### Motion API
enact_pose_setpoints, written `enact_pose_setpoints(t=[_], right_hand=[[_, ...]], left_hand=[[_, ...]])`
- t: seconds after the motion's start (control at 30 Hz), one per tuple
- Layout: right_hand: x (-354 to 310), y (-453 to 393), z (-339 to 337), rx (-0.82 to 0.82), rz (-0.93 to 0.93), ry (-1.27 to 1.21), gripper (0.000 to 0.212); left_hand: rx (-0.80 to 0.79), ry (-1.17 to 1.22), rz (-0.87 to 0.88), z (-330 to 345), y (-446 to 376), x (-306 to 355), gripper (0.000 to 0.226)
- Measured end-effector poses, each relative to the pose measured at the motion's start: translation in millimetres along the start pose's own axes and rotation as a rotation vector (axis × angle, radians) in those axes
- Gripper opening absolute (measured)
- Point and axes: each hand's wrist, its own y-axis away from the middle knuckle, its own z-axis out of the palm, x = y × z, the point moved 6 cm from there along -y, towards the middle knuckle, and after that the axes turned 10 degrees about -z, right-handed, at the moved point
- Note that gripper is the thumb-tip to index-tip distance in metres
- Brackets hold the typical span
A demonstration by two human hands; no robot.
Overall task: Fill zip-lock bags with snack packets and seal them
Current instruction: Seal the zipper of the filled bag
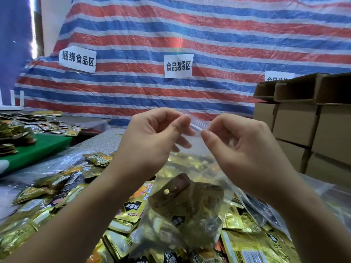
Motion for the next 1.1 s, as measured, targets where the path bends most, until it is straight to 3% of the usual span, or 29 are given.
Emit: enact_pose_setpoints(t=[0.57,1.1], right_hand=[[-13,0,-5,0.012,-0.018,-0.02,0.014],[6,1,1,-0.056,0.095,0.113,0.015]], left_hand=[[0.009,-0.189,0.205,13,14,17,0.013],[0.345,-0.228,0.207,-2,14,0,0.019]])
